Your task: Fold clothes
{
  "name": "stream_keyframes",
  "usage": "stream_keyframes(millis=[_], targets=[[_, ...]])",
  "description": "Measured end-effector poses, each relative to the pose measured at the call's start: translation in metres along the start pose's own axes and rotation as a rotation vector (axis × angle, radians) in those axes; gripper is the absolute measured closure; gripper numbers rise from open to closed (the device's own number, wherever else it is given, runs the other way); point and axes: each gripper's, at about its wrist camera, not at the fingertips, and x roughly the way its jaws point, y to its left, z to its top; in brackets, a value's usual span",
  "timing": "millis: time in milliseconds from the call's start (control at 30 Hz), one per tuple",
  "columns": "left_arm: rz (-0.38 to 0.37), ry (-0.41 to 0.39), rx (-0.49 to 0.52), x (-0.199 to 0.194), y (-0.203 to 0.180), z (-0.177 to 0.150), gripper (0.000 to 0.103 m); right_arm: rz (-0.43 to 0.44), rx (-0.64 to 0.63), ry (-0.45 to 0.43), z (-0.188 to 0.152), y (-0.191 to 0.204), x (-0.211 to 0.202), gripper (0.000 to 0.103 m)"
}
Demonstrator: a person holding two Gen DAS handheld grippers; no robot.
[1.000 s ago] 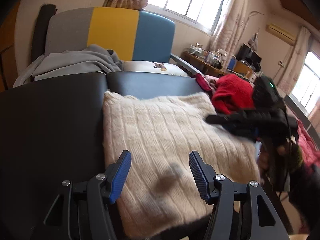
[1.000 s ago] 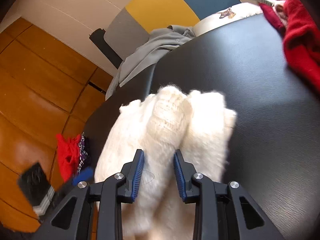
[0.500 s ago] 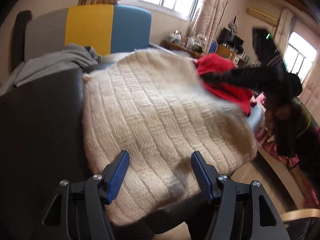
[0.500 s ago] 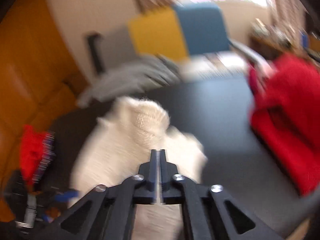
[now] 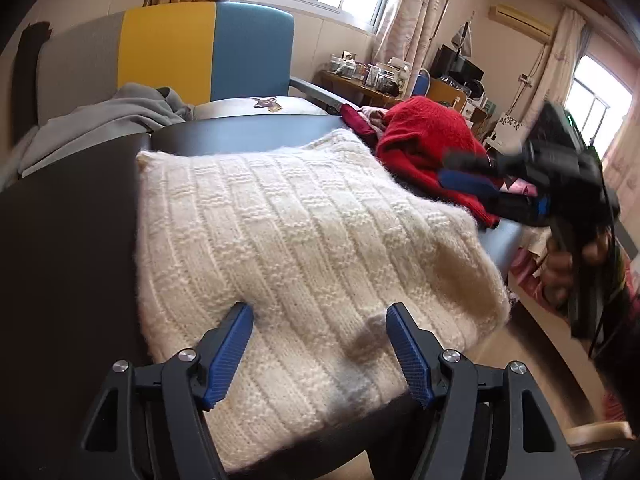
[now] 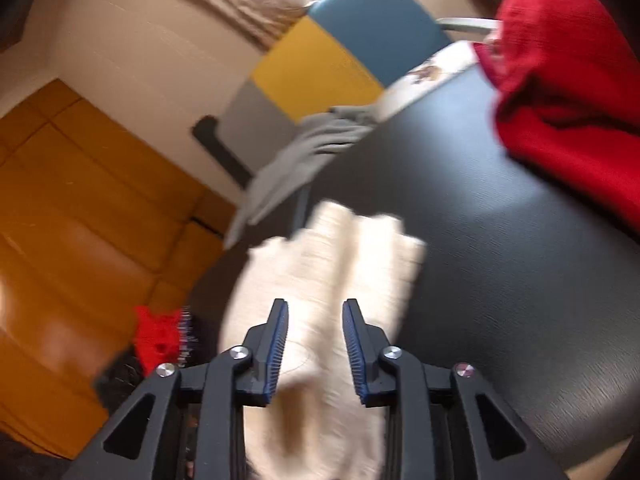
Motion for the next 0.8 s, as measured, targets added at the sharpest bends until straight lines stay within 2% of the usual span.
stream_keyframes(millis=[33, 133, 267, 300, 333, 367, 400, 467, 533, 600, 667, 733, 800], targets=[[-0.001, 0.001, 0.002, 0.000, 0.000, 0.000, 0.034, 0.029, 0.008, -0.005, 0.001, 0.000, -0.003, 0.068], [-0.006, 0.002, 0.005, -0.001, -0.002, -0.002, 0.034, 0.003, 0.017, 0.065, 0.012, -0.007, 0.028, 0.064], [-0.023, -0.018, 0.025, -0.006, -0.006, 0.002, 0.034, -0.012, 0.048, 0.143, 0.015, 0.002, 0.057, 0.064], [-0.034, -0.026, 0.036, -0.007, -0.009, 0.004, 0.034, -0.021, 0.046, 0.161, 0.015, 0.007, 0.062, 0.069], [-0.044, -0.033, 0.051, -0.008, -0.012, 0.007, 0.034, -0.071, -0.007, 0.171, 0.016, 0.017, 0.065, 0.079], [-0.052, -0.041, 0.068, -0.008, -0.017, 0.010, 0.034, -0.114, -0.055, 0.175, 0.016, 0.026, 0.067, 0.083], [-0.070, -0.049, 0.083, -0.008, -0.022, 0.013, 0.034, -0.125, -0.073, 0.146, 0.016, 0.032, 0.058, 0.087], [-0.117, -0.065, 0.112, -0.009, -0.034, 0.020, 0.032, -0.146, -0.109, 0.088, 0.016, 0.043, 0.041, 0.088], [-0.148, -0.063, 0.157, -0.005, -0.047, 0.022, 0.022, -0.168, -0.146, 0.030, 0.015, 0.054, 0.024, 0.089], [-0.175, -0.017, 0.192, 0.010, -0.058, 0.019, 0.019, -0.193, -0.168, -0.021, 0.014, 0.061, 0.008, 0.089], [-0.191, 0.062, 0.209, 0.033, -0.065, 0.010, 0.019, -0.236, -0.038, 0.008, -0.005, 0.016, 0.005, 0.089], [-0.161, 0.087, 0.252, 0.044, -0.073, 0.001, 0.018, -0.168, 0.096, -0.015, -0.024, -0.030, 0.004, 0.091], [-0.127, 0.102, 0.299, 0.051, -0.083, -0.007, 0.016, -0.076, 0.138, -0.055, -0.033, -0.046, -0.004, 0.091]])
